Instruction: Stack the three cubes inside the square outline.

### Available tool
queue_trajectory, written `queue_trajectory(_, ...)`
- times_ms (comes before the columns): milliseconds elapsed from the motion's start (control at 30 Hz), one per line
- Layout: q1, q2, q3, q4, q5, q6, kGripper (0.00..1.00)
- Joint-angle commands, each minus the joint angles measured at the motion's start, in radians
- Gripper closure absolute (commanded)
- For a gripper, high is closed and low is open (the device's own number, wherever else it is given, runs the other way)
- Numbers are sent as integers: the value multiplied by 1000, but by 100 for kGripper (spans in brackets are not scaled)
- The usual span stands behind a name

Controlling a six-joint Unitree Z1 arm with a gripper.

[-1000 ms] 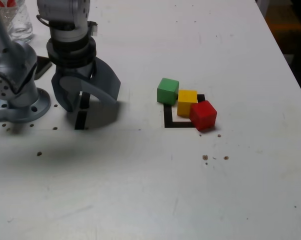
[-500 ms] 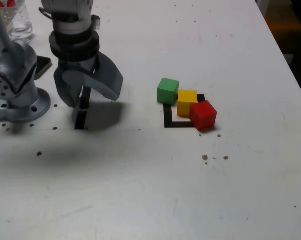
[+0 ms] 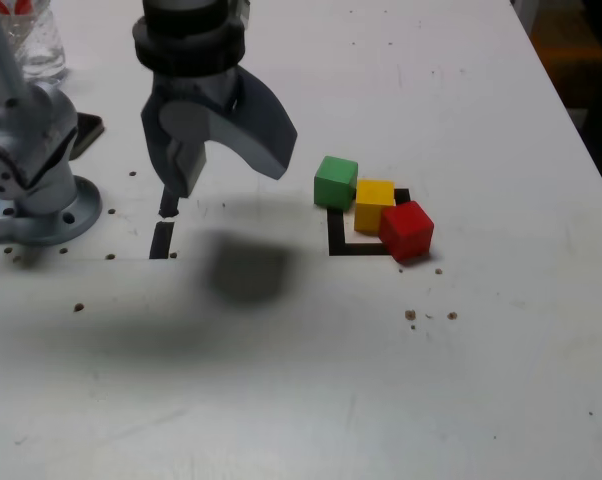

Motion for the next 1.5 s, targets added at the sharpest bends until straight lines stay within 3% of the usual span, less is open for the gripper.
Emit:
queue_trajectory(0,-11,15,-20,-3,-7,-2,5)
queue_trajectory(667,-102,245,-282,-6,-65,-16,5)
queue_trajectory(1133,5,461,-489,26,-124,-29,6)
queue_trajectory(1467,48,518,-520,37,-128,-45,6)
